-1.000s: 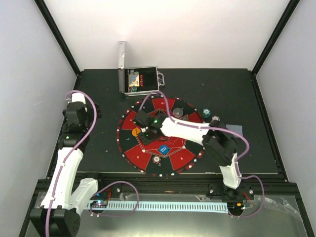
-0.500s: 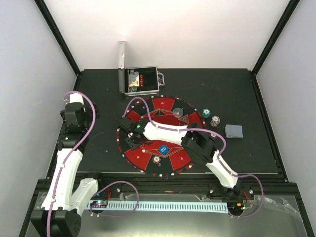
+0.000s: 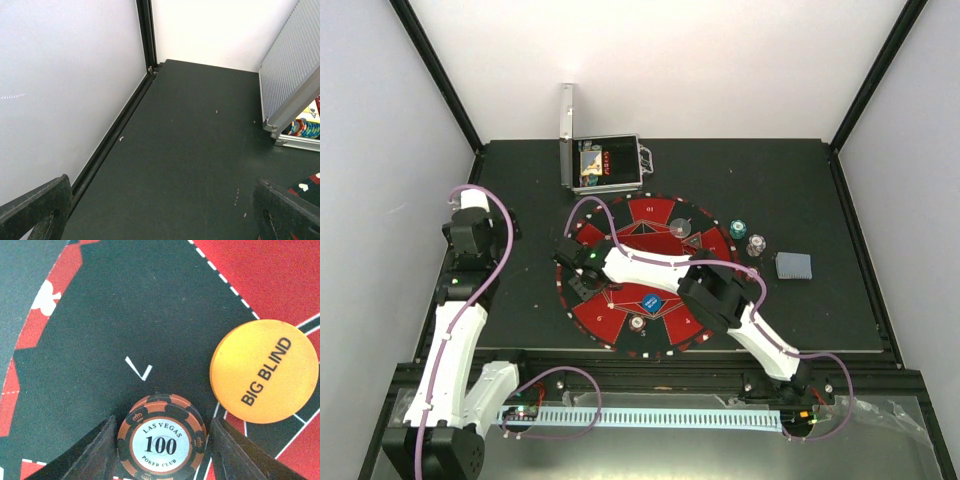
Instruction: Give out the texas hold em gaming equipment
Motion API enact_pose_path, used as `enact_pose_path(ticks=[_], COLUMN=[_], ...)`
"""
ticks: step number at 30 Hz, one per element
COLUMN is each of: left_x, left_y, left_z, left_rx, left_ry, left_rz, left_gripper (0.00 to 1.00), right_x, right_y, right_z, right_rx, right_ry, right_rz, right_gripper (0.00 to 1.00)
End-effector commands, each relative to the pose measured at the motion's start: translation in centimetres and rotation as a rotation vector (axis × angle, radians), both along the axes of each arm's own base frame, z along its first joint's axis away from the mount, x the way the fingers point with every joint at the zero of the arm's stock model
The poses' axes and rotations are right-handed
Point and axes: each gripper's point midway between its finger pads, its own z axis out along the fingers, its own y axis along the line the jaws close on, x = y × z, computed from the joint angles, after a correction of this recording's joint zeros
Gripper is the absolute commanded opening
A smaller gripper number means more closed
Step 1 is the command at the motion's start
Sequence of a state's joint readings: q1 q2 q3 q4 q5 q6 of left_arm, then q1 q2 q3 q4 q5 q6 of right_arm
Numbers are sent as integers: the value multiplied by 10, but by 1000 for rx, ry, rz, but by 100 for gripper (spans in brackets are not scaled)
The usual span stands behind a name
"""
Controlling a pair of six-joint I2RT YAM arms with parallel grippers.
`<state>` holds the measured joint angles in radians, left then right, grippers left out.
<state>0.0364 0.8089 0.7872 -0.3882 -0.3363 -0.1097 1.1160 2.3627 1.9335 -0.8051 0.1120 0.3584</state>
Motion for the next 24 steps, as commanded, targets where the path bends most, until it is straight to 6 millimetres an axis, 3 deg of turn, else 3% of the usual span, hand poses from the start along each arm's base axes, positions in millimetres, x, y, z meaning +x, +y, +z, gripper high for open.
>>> enact_pose_path(ticks=[1, 8, 13, 15, 19, 21, 24], left_x=[0, 1, 2, 2, 1, 1, 2], left_y=[-1, -4, -6, -7, -7, -8, -10], left_z=[22, 23, 23, 24, 25, 25, 25], left_rx=[-4, -8, -12, -13, -13, -14, -17], left_ry=[-59, -65, -67, -70, -74, -77, -79], left_rz=[-6, -27, -37, -42, -46, -48, -58], left_gripper=[99, 99, 99, 99, 99, 99, 99], right_x=[0, -15, -25, -29, -29, -20, 0], right_y=[0, 10, 1, -8, -46, -79, -143], right_z=[-3, 28, 71, 100, 134, 137, 131], right_rx=[-17, 85, 150, 191, 214, 209, 178], right_ry=[5, 48, 26, 1, -52, -54, -60], right_rz=[9, 81, 125, 137, 90, 14, -159], right_gripper=[56, 64, 72, 75, 80, 81, 82])
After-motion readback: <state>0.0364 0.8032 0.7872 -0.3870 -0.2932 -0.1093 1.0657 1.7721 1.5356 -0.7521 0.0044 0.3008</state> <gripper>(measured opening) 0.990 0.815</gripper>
